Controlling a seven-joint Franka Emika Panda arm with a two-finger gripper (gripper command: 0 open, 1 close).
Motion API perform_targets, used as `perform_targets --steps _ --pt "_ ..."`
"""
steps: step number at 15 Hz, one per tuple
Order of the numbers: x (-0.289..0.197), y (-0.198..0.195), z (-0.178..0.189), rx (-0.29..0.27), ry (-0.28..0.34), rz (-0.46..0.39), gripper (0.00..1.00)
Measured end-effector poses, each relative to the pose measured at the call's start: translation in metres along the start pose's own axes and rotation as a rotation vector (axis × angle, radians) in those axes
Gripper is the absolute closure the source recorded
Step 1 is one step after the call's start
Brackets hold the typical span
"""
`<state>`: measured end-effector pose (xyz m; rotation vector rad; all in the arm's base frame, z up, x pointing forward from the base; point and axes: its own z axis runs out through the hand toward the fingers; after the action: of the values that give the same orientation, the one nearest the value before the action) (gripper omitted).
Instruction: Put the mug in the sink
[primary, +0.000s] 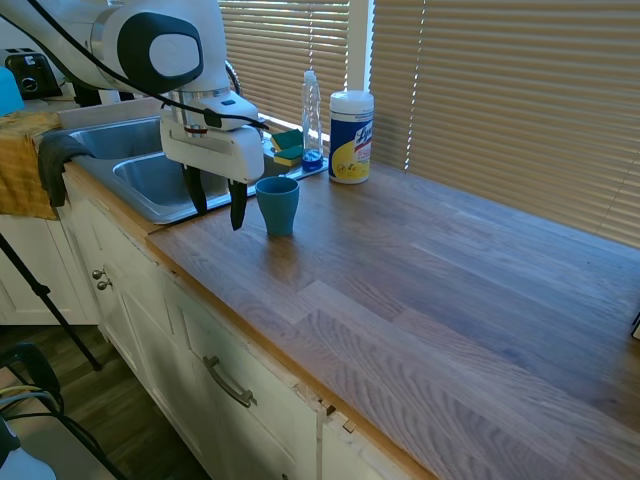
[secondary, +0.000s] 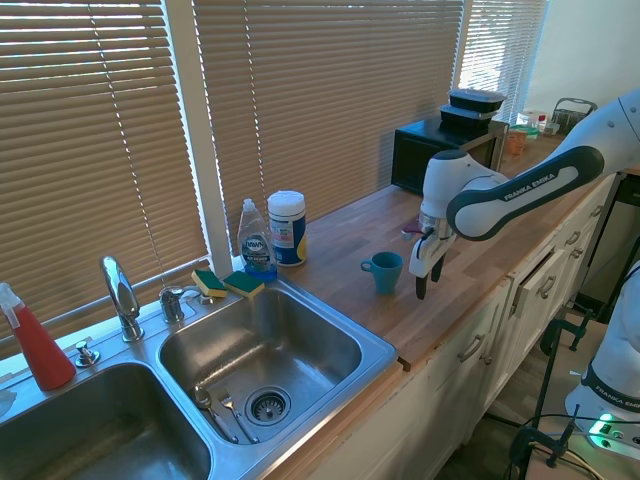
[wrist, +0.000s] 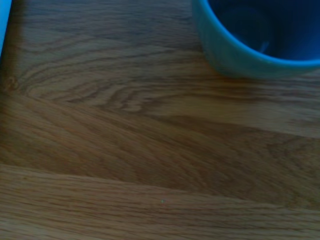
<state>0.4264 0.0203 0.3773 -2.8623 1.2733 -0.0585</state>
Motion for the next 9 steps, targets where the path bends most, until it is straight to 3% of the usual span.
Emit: perform_targets --steps 4,9 --pt "0.004 -0.005 -0.010 0.015 0.018 -0.005 0.00" --pt "0.018 -0.036 -0.069 0.064 0.100 -0.007 0.00"
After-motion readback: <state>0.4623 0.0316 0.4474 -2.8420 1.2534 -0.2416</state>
